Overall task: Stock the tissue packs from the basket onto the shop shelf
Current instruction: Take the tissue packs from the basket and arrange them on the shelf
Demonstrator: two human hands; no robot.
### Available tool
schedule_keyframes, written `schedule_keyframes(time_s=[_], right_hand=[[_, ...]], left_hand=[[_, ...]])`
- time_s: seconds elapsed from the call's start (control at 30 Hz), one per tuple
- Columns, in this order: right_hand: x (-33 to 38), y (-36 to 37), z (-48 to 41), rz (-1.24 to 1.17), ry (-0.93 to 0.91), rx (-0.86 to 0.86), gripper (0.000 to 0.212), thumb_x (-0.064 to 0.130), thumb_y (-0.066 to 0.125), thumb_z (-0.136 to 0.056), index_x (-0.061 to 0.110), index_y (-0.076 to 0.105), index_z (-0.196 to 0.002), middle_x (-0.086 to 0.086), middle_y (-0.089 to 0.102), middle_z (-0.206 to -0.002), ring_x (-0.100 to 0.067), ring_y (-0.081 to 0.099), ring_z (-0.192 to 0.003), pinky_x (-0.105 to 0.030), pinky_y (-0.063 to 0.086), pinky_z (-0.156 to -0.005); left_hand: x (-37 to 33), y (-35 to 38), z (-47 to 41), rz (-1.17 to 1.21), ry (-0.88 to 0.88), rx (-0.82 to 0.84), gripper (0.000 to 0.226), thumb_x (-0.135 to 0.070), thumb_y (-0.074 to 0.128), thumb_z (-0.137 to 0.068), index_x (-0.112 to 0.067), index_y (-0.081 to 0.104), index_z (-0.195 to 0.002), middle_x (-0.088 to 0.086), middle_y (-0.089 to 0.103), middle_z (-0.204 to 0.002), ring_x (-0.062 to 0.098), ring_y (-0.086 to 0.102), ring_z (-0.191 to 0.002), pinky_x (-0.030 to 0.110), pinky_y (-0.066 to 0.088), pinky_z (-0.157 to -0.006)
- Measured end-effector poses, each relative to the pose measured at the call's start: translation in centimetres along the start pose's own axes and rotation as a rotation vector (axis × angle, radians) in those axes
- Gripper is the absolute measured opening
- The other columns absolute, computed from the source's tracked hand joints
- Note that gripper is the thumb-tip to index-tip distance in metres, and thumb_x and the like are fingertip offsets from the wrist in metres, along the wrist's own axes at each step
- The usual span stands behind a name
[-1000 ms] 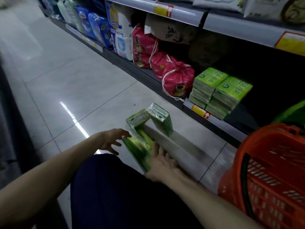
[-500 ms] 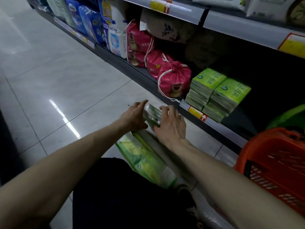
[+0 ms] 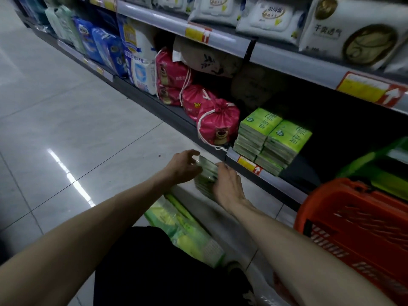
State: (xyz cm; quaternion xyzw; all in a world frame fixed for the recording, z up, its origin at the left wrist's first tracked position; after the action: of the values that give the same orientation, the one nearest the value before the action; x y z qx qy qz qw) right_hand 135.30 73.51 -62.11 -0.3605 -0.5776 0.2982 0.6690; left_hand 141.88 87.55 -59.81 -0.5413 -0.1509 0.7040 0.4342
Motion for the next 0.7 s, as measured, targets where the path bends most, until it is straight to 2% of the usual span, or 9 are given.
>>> schedule_keyframes(time_s=[0.07, 0.17, 0.23, 0.3, 0.37, 0.47, 0.53, 0.63, 0.7], right_hand=[[0.0, -1.7, 0.9, -0.002, -0.051, -0.048, 0.054, -0.001, 0.069, -0.085, 0.005, 0.057, -0.137, -0.021, 0.064, -0.129, -0.043, 0.061, -0.119, -0.046, 0.049, -0.094], [-0.1, -4.6, 1.9, 0.002, -0.130, -0.129, 0.056, 0.002, 0.076, -0.078, 0.011, 0.061, -0.132, -0.014, 0.068, -0.123, -0.038, 0.065, -0.111, -0.041, 0.051, -0.086], [0.0, -7.0, 2.7, -0.025, -0.185, -0.171, 0.059, 0.001, 0.073, -0.077, 0.015, 0.061, -0.133, -0.009, 0.067, -0.124, -0.033, 0.065, -0.111, -0.038, 0.050, -0.087], [0.4, -9.0, 3.6, -0.054, -0.269, -0.181, 0.063, 0.000, 0.069, -0.079, 0.018, 0.059, -0.138, -0.004, 0.065, -0.132, -0.025, 0.062, -0.116, -0.030, 0.049, -0.093], [0.7, -10.3, 4.4, -0.029, -0.362, -0.173, 0.065, -0.001, 0.067, -0.081, 0.017, 0.058, -0.142, -0.002, 0.060, -0.143, -0.020, 0.058, -0.128, -0.019, 0.040, -0.101], [0.7, -10.8, 5.2, -0.019, -0.390, -0.159, 0.068, -0.002, 0.068, -0.082, 0.018, 0.054, -0.145, 0.001, 0.055, -0.149, -0.015, 0.052, -0.134, -0.010, 0.032, -0.105], [0.7, -10.7, 5.6, -0.109, -0.357, -0.154, 0.069, -0.002, 0.070, -0.081, 0.023, 0.053, -0.143, 0.006, 0.052, -0.147, -0.012, 0.053, -0.130, -0.012, 0.037, -0.106], [0.5, -10.3, 5.9, -0.413, -0.186, -0.051, 0.074, 0.010, 0.076, -0.079, 0.034, 0.049, -0.144, 0.014, 0.046, -0.144, -0.006, 0.052, -0.128, -0.029, 0.049, -0.106], [0.4, -10.4, 6.0, -0.620, -0.034, 0.005, 0.068, 0.027, 0.079, -0.082, 0.042, 0.049, -0.142, 0.013, 0.054, -0.138, -0.004, 0.059, -0.119, -0.031, 0.053, -0.100]], left_hand=[[-0.8, -0.1, 0.6, 0.277, -0.194, 0.068, 0.049, -0.037, 0.059, -0.101, -0.012, 0.053, -0.143, 0.018, 0.060, -0.136, 0.036, 0.062, -0.116, 0.048, 0.057, -0.097], [-2.4, -0.1, 2.3, 0.517, -0.430, 0.207, 0.069, -0.059, 0.055, -0.097, -0.010, 0.044, -0.143, 0.020, 0.046, -0.144, 0.045, 0.060, -0.113, 0.054, 0.059, -0.087], [-3.5, 0.2, 2.8, 0.613, -0.438, 0.237, 0.069, -0.056, 0.067, -0.091, -0.009, 0.047, -0.137, 0.020, 0.044, -0.143, 0.043, 0.061, -0.108, 0.054, 0.061, -0.080], [-4.7, 1.2, 3.4, 0.740, -0.383, 0.304, 0.063, -0.041, 0.084, -0.074, -0.005, 0.060, -0.120, 0.020, 0.057, -0.130, 0.038, 0.066, -0.107, 0.056, 0.061, -0.088], [-5.2, 2.2, 3.9, 0.924, -0.384, 0.319, 0.062, -0.033, 0.084, -0.067, -0.004, 0.065, -0.118, 0.020, 0.069, -0.115, 0.033, 0.072, -0.097, 0.047, 0.061, -0.090], [-5.9, 2.6, 5.1, 1.029, -0.428, 0.201, 0.031, -0.025, 0.060, -0.091, -0.002, 0.063, -0.111, 0.019, 0.070, -0.096, 0.029, 0.070, -0.081, 0.032, 0.057, -0.064], [-6.2, 2.4, 5.5, 0.976, -0.418, 0.080, 0.029, -0.024, 0.057, -0.091, -0.005, 0.062, -0.112, 0.017, 0.070, -0.096, 0.028, 0.068, -0.078, 0.027, 0.054, -0.054], [-6.9, 1.3, 5.9, 1.000, -0.373, -0.086, 0.031, -0.020, 0.059, -0.088, -0.005, 0.060, -0.116, 0.019, 0.067, -0.099, 0.030, 0.066, -0.077, 0.026, 0.050, -0.053], [-7.4, 0.5, 6.2, 0.989, -0.330, -0.148, 0.024, -0.018, 0.059, -0.090, -0.004, 0.059, -0.109, 0.019, 0.066, -0.093, 0.029, 0.065, -0.072, 0.028, 0.051, -0.054]])
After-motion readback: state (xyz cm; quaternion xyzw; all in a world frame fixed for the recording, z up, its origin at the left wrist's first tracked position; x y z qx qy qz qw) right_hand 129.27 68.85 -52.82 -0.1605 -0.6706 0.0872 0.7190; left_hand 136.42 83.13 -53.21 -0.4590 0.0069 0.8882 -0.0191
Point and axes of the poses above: each hand's wrist, its own z-axis away from the middle knuckle, its own y-axis out of the palm, x = y × z, the point moved 7 cm from there along -z, towards the middle knuckle
